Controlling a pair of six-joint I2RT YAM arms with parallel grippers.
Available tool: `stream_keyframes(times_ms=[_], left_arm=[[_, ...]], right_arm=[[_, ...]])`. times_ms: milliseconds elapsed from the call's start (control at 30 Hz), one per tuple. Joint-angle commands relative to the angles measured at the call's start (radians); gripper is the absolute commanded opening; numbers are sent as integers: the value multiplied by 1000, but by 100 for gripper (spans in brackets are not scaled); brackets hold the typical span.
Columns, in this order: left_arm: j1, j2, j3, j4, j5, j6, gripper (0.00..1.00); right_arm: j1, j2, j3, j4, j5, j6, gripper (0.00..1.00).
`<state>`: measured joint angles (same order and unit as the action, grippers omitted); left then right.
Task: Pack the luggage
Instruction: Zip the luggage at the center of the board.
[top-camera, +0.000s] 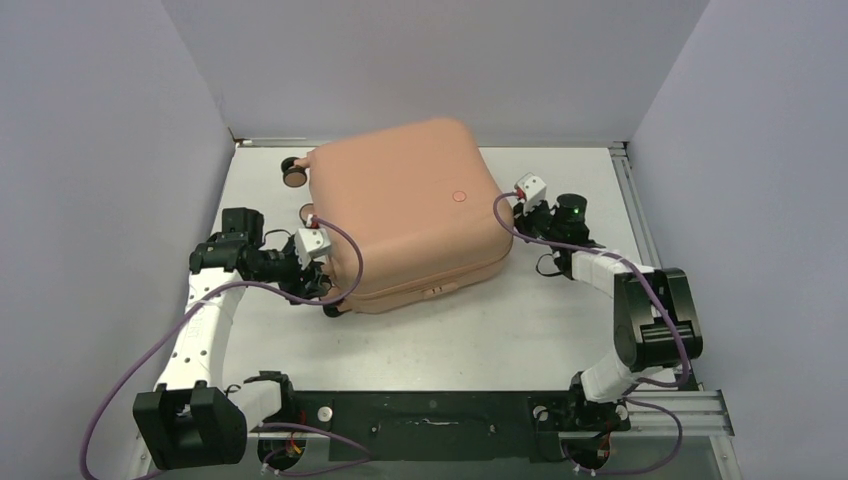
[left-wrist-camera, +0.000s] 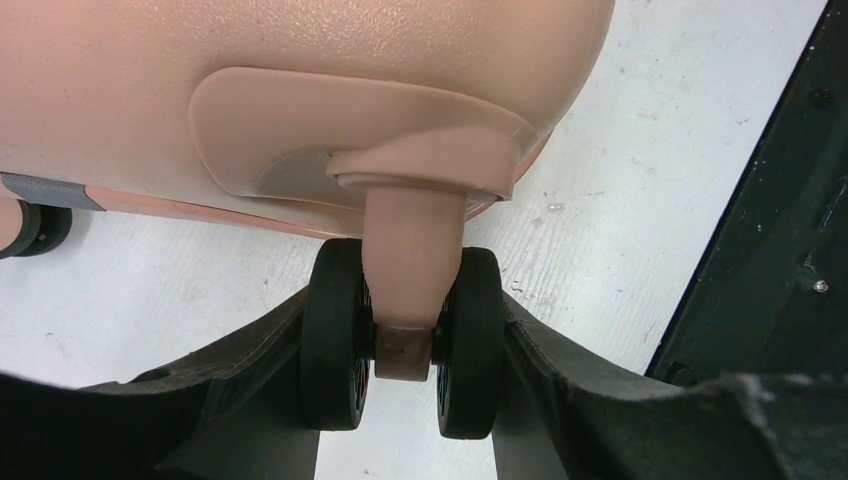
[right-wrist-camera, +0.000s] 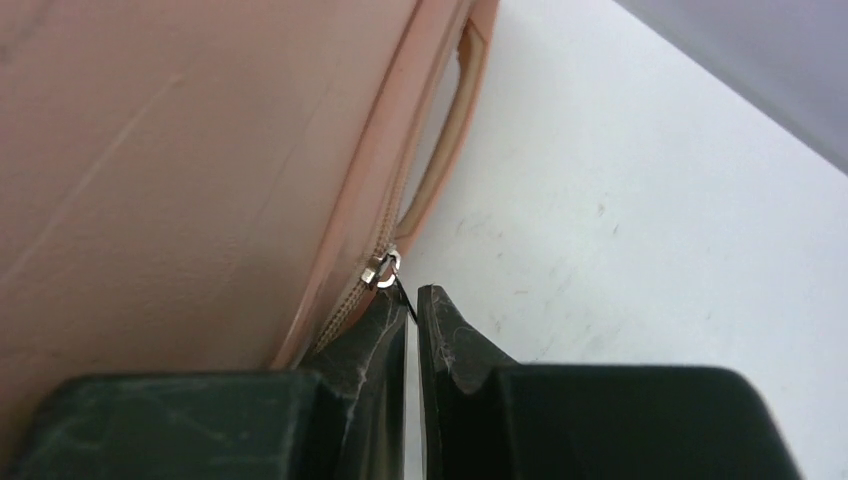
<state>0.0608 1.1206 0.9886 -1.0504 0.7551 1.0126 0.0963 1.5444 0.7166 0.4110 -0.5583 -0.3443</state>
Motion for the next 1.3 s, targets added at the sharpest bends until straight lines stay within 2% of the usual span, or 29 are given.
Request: stream_keyframes(times_ms=[0, 167, 267, 367, 533, 800, 900, 1000, 1200, 1233, 1267], left_arm=[[78, -2, 35, -73, -197, 12, 0], [111, -15, 43, -117, -183, 56, 0], [129, -24, 43, -148, -164, 86, 0], [145, -43, 33, -165, -148, 113, 0], [192, -58, 31, -157, -187, 147, 0], [431, 30, 113, -117, -165, 217, 0], [500, 98, 137, -56, -170, 208, 0], [540, 185, 181, 3, -166, 184, 0], [554, 292, 310, -24, -92, 138, 7], [551, 293, 315, -9, -86, 122, 10], [544, 290, 320, 3, -84, 111, 20]], right_arm=[[20, 98, 155, 98, 290, -43, 5], [66, 240, 327, 71, 356, -35, 5], [61, 269, 377, 90, 285, 9, 5], [53, 219, 305, 186, 155, 69, 5], [64, 96, 147, 247, -8, 125, 5], [153, -199, -104, 162, -174, 86, 5], [206, -269, -152, 83, -165, 62, 5], [248, -272, -157, 43, -99, 65, 5], [271, -220, -132, 24, 9, 37, 5], [274, -213, -133, 26, 27, 36, 5], [278, -206, -134, 31, 49, 33, 5]])
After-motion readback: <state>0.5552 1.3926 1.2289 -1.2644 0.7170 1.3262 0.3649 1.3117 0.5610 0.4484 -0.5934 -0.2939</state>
